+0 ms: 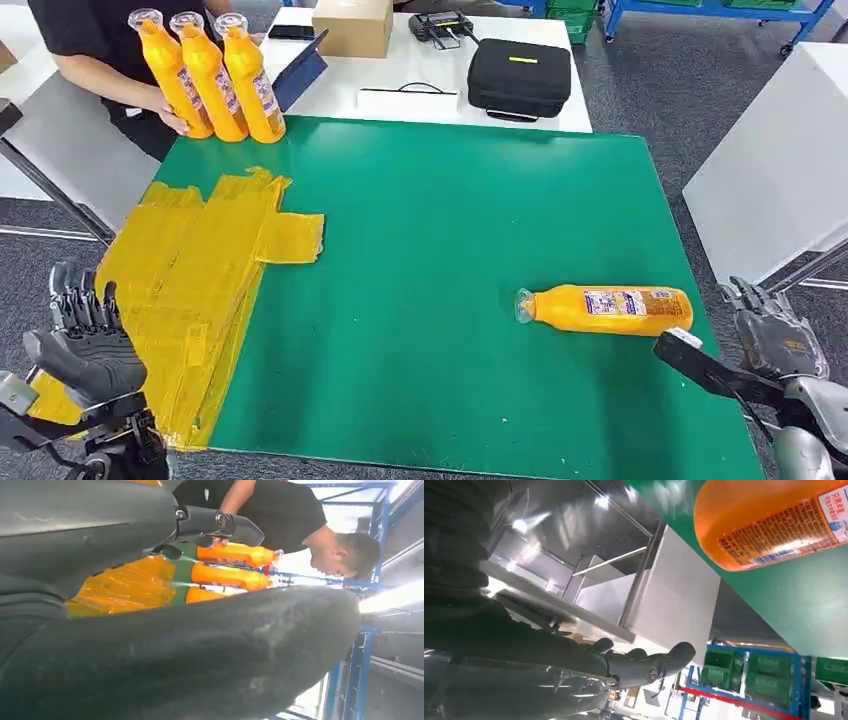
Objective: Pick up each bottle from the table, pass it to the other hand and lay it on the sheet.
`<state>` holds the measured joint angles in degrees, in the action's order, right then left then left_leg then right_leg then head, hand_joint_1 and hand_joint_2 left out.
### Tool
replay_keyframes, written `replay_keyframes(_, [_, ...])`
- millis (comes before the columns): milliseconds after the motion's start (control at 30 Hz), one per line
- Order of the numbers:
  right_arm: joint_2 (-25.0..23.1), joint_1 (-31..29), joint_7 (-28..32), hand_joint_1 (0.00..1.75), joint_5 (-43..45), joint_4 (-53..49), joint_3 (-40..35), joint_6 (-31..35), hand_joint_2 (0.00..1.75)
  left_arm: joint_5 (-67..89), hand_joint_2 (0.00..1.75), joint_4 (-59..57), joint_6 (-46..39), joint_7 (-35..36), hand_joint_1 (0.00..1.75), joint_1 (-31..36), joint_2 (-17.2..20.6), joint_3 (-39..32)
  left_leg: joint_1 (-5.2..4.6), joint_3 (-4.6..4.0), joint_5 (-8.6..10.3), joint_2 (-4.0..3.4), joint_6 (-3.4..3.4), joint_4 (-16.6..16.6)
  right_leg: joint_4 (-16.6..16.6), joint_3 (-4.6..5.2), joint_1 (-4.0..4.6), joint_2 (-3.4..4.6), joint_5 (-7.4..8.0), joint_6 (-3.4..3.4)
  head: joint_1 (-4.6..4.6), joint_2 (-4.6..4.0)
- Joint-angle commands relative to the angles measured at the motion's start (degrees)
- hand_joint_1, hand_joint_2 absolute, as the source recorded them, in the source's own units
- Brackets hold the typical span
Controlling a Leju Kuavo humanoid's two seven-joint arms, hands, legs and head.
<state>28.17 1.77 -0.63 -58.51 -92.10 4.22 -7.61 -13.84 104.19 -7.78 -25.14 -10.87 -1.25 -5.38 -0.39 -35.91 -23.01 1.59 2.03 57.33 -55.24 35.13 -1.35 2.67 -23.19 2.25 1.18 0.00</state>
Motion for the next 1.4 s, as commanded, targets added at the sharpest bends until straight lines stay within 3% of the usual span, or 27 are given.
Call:
replay_keyframes(33, [0.18,-7.1,-0.77,0.0,-0.62,7.64,-5.86,-1.08,1.75,-0.29,0.0,-4.88,-0.33,0.49,0.0,3.72,0.55,2.18,0.02,0.17,-0.02,-0.15,-0.1,-0.04,0.07,-0.16,0.06,-0.06,0.02,-0.09,0.02,0.0])
replay_keyframes(300, [2.55,-15.55,1.01,0.0,0.73,15.1,-12.71,-0.95,1.75,-0.04,0.0,-4.64,-0.92,0.95,0.0,5.2,-1.69,0.84,0.01,0.17,0.0,-0.23,-0.08,-0.03,0.07,-0.15,0.05,0.02,0.08,-0.04,0.02,0.0])
replay_keyframes(633, [2.45,-15.67,1.0,0.0,0.73,15.28,-12.9,-0.96,1.75,-0.02,0.0,-4.57,-0.91,0.97,0.0,5.24,-1.66,0.77,0.02,0.3,-0.03,-0.21,-0.12,-0.02,0.06,-0.3,0.08,-0.13,0.02,-0.08,0.0,0.0])
replay_keyframes(767, [3.03,-19.48,1.59,0.0,1.38,18.52,-16.2,-0.82,1.75,-0.6,0.0,-3.97,-0.36,1.27,0.0,5.24,-2.61,-1.26,0.0,0.13,0.03,-0.19,-0.05,0.0,0.04,-0.12,0.04,-0.02,0.08,-0.01,0.0,0.0])
replay_keyframes(1400, [-0.21,-31.93,5.5,0.0,2.66,36.72,-27.76,-0.86,1.75,-3.1,0.0,-5.54,-1.26,-0.21,0.0,7.19,-1.99,-0.88,0.02,0.21,0.02,-0.24,-0.08,-0.01,0.04,-0.21,0.07,-0.04,0.08,-0.04,0.02,0.0])
